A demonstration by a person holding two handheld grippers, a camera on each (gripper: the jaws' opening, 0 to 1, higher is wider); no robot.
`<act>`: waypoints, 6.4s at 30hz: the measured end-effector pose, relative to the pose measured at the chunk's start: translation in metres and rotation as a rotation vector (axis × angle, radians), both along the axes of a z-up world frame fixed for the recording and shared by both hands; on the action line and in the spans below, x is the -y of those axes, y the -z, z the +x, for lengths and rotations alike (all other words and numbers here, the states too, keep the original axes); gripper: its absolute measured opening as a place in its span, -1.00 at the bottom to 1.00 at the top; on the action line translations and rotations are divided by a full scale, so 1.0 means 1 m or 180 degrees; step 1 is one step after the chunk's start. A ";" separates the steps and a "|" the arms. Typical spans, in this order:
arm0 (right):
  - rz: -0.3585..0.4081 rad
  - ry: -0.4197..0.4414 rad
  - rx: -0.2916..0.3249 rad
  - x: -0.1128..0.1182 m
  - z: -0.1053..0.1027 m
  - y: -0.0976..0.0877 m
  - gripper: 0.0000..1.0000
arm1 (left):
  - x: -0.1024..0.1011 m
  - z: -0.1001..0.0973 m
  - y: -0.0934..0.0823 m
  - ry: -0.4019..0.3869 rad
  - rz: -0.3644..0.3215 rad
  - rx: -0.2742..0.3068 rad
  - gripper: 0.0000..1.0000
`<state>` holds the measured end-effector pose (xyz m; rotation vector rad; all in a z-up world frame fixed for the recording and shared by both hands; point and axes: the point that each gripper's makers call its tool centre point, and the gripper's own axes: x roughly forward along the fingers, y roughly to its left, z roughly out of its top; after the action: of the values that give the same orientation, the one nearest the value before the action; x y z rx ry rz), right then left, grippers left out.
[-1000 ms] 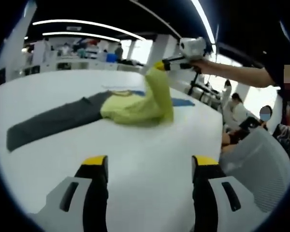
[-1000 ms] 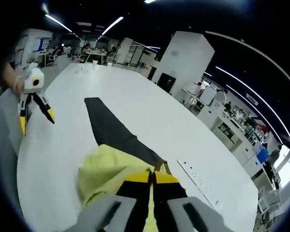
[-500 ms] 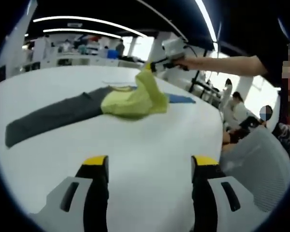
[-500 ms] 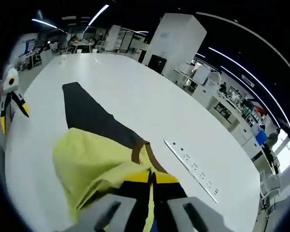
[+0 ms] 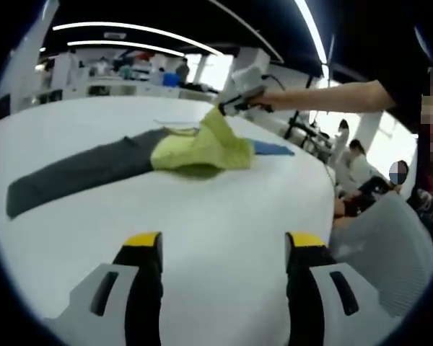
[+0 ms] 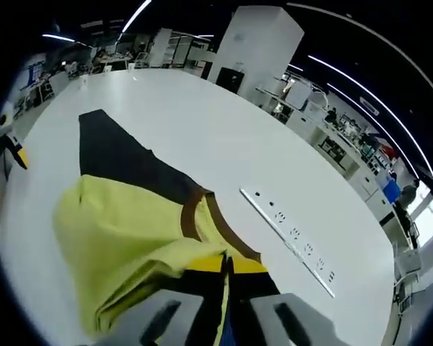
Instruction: Fold the garment on the visible template until the final outline fits inside the template.
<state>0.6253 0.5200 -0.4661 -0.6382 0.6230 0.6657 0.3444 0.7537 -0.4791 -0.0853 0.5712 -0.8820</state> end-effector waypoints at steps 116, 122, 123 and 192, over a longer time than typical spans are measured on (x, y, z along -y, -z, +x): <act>0.1313 0.0441 -0.0061 0.080 -0.181 -0.017 0.90 | 0.221 0.106 0.001 0.0854 0.0721 0.0979 -0.17; 0.1360 0.0468 -0.0029 0.085 -0.186 -0.018 0.86 | 0.235 0.111 0.004 0.0893 0.0821 0.1095 -0.29; 0.1373 0.0480 -0.0024 0.086 -0.186 -0.018 0.86 | 0.235 0.112 0.005 0.0890 0.0841 0.1103 -0.29; 0.1053 -0.0300 0.0072 -0.032 -0.137 -0.012 0.08 | 0.090 0.200 -0.046 -0.0404 0.0699 0.1065 -1.00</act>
<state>0.4886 0.5517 -0.4541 -0.3677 0.4500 0.8275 0.5440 0.6640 -0.4331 0.2202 0.3416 -0.6864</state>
